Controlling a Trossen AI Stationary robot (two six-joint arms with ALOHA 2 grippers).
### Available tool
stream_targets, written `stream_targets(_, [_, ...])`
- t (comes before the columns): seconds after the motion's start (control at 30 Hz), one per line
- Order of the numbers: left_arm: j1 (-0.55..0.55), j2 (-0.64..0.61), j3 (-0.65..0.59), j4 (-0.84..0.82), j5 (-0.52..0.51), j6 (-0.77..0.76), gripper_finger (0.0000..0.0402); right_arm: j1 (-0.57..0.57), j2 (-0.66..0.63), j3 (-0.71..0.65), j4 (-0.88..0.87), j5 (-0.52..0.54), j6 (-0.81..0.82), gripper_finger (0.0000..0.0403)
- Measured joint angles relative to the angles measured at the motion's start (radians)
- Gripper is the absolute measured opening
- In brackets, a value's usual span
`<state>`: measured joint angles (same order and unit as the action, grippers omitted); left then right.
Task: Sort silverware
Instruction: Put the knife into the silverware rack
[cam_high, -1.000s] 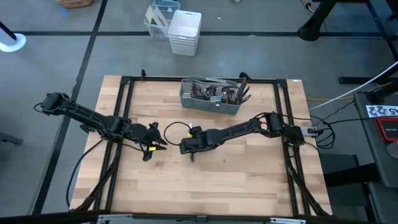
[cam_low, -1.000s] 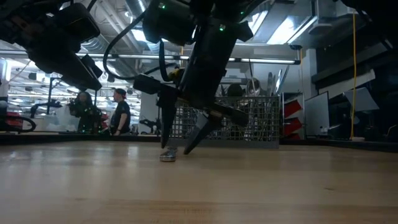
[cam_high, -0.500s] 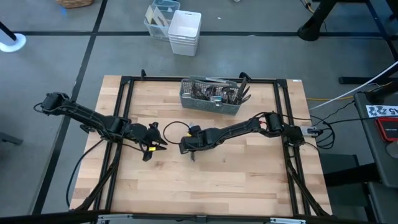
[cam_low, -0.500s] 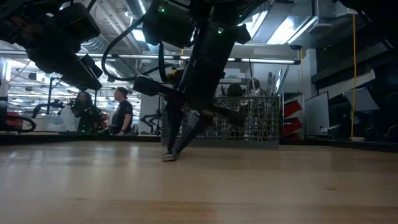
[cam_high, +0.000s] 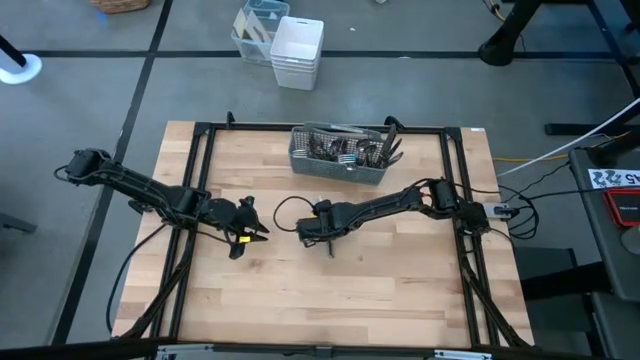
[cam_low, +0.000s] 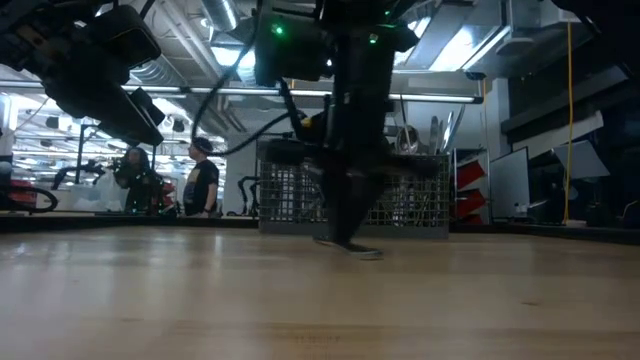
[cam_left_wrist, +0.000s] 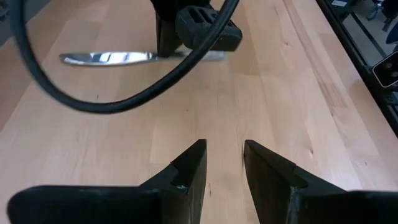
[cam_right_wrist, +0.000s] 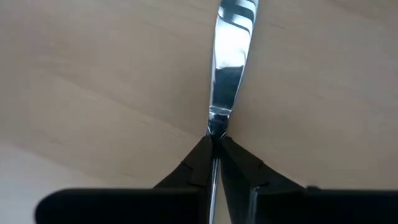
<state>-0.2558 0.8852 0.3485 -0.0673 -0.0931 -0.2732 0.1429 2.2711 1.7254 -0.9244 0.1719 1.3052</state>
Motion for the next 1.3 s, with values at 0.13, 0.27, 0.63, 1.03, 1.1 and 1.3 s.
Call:
stream_targets(0.13, [0.000, 0.000, 0.000, -0.001, 0.000, 0.000, 0.0100, 0.000, 0.001, -0.001, -0.095, 0.000, 0.000, 0.0030])
stream_targets(0.27, [0.000, 0.000, 0.000, -0.003, 0.000, 0.004, 0.0100, 0.000, 0.001, -0.002, -0.168, -0.004, 0.000, 0.0030])
stream_targets(0.63, [0.000, 0.000, 0.000, -0.004, 0.000, 0.026, 0.0100, 0.001, -0.036, -0.007, -0.152, 0.011, -0.003, 0.0030])
stream_targets(1.03, [0.000, 0.000, 0.000, -0.004, 0.000, 0.030, 0.0100, -0.008, -0.040, -0.007, -0.151, -0.043, -0.031, 0.0031])
stream_targets(1.1, [0.000, 0.000, 0.000, -0.004, 0.000, 0.030, 0.0100, -0.015, -0.041, -0.006, -0.151, -0.075, -0.061, 0.0038])
stream_targets(1.3, [0.000, 0.000, 0.000, -0.004, 0.000, 0.027, 0.0100, -0.034, -0.040, -0.007, -0.147, -0.120, -0.082, 0.0098])
